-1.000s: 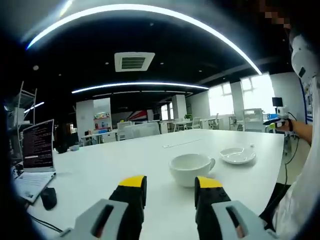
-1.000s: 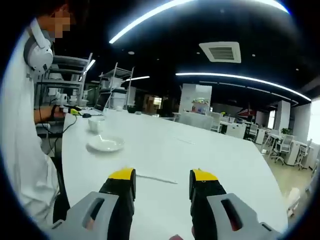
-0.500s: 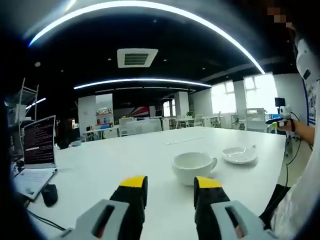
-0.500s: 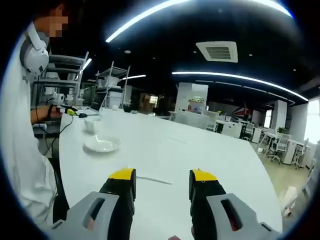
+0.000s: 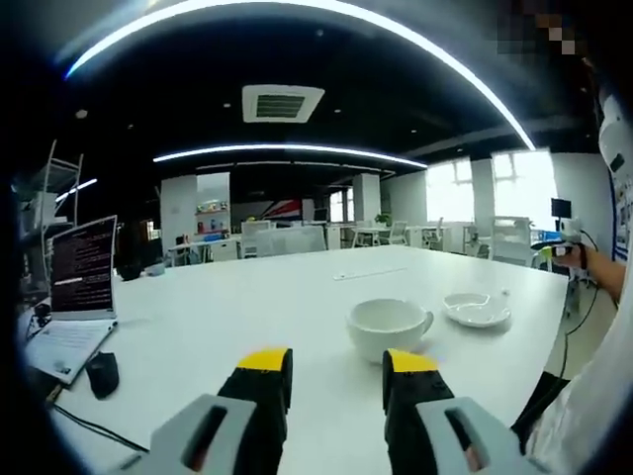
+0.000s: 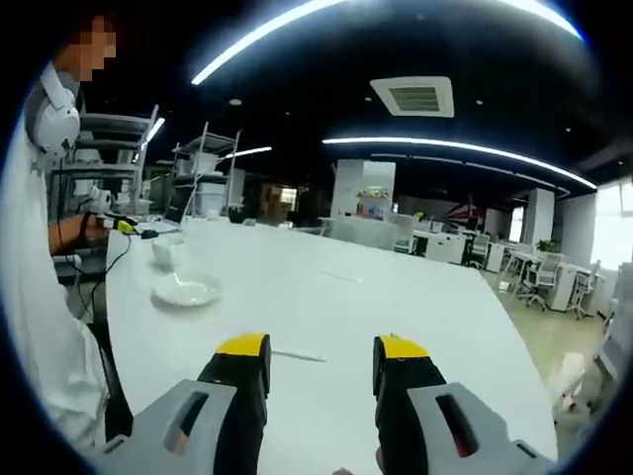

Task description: Tidy tabletop coffee trays, cups and spoons，present forward

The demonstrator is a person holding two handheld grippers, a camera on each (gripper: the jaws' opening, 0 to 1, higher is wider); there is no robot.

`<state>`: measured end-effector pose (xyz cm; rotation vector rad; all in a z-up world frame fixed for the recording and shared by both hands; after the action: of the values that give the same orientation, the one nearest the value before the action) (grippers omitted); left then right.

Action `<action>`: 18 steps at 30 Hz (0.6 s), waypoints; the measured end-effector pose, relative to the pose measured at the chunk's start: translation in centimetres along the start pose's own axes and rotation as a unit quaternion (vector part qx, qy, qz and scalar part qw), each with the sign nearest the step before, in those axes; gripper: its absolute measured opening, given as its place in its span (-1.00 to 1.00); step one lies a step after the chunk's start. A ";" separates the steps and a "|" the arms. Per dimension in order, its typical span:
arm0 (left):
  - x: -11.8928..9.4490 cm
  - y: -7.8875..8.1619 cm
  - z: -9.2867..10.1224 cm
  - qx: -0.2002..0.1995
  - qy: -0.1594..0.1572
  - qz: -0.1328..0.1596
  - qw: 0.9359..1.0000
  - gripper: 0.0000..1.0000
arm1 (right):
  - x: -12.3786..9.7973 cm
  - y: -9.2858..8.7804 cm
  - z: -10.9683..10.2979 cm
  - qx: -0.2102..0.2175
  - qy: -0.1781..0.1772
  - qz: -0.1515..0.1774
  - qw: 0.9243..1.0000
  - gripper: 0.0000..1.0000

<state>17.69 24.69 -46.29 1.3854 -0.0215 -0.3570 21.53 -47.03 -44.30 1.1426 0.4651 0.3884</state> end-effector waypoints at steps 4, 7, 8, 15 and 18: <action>-0.1 0.2 -0.3 -0.017 0.008 -0.008 1.000 -0.25 | -0.1 0.1 0.3 0.004 0.000 -0.003 1.000 -0.16; 0.0 0.1 -0.4 -0.047 0.021 -0.032 0.998 -0.25 | 0.5 0.2 0.4 0.002 0.007 -0.027 1.000 -0.20; 0.0 -0.1 -0.5 -0.065 0.029 -0.050 0.996 -0.25 | 0.8 0.1 0.3 0.005 0.018 -0.047 0.999 -0.20; 0.4 0.6 -0.6 -0.075 0.032 -0.069 0.994 -0.24 | 2.2 1.8 0.5 -0.002 0.039 -0.053 0.998 -0.18; 0.3 1.0 -0.5 -0.079 0.032 -0.073 0.994 -0.24 | 2.5 2.7 0.6 -0.008 0.043 -0.049 0.998 -0.18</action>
<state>18.27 25.23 -45.51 1.2431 0.1586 -0.4257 23.81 -45.25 -41.98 1.0852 0.5907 0.3558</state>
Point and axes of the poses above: the point that each gripper's makers call its tool centre point, and the gripper's own axes: x roughly forward along the fingers, z roughly to its right, y roughly out of its top, the point moved 5 cm from there along -x, roughly backward along the fingers, and after that the axes turned 13 degrees about -x, right-handed, at the moved point
